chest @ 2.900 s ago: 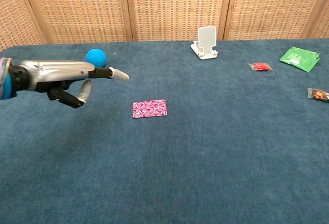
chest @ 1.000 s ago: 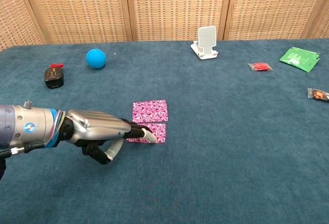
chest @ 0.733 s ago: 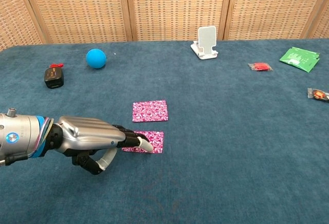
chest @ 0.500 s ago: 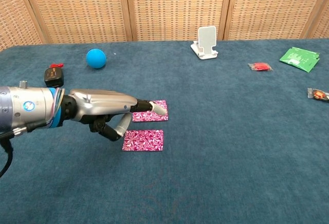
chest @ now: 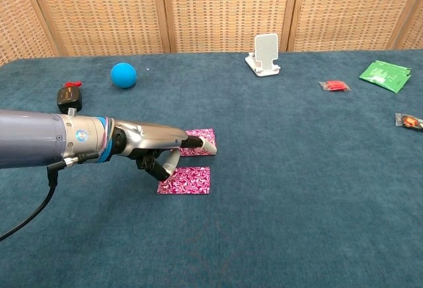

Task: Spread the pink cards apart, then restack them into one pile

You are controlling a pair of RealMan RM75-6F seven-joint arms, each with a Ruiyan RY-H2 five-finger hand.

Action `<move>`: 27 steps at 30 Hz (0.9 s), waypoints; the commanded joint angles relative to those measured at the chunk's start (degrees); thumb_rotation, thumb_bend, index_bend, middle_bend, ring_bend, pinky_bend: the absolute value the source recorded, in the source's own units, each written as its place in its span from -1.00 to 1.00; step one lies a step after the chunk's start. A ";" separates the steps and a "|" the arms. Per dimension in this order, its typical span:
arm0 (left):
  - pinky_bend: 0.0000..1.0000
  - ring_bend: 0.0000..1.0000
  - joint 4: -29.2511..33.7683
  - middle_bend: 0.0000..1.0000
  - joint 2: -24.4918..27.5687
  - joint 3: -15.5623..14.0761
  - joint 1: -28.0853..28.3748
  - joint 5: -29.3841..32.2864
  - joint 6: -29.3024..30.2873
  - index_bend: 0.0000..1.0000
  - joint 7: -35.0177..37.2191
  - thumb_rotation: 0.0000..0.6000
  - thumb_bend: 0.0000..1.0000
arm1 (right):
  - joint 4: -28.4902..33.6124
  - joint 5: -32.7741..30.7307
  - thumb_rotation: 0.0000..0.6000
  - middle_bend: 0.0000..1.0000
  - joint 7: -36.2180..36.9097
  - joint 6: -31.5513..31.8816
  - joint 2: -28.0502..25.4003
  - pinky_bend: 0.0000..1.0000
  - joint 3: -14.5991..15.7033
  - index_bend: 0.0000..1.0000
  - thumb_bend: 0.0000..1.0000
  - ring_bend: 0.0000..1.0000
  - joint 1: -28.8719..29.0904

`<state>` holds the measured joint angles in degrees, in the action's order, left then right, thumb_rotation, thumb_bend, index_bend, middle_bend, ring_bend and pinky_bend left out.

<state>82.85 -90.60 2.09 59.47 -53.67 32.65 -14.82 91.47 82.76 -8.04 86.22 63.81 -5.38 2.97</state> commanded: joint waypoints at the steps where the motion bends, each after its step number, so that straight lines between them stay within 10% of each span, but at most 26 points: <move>1: -1.00 -1.00 -0.22 -1.00 0.46 -0.54 0.53 1.94 -0.58 -1.00 -0.35 1.00 1.00 | 0.17 0.19 1.00 -1.00 -0.06 0.13 -0.06 -1.00 0.09 -1.00 -1.00 -1.00 -0.05; 19: -1.00 -1.00 -3.66 -1.00 4.93 -3.51 -1.38 6.02 -0.86 -1.00 2.04 1.00 1.00 | 0.67 0.94 1.00 -1.00 -0.81 0.40 0.02 -1.00 0.27 -1.00 -1.00 -1.00 0.08; 27: -1.00 -1.00 -4.46 -1.00 8.08 -1.12 -5.04 -1.27 1.77 -1.00 8.16 1.00 1.00 | 0.91 0.98 1.00 -1.00 -1.06 0.17 0.10 -1.00 0.36 -1.00 -1.00 -1.00 0.20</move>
<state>78.15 -83.84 -0.28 55.84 -51.82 32.68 -8.79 92.38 83.75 -9.11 86.40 63.91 -5.02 3.17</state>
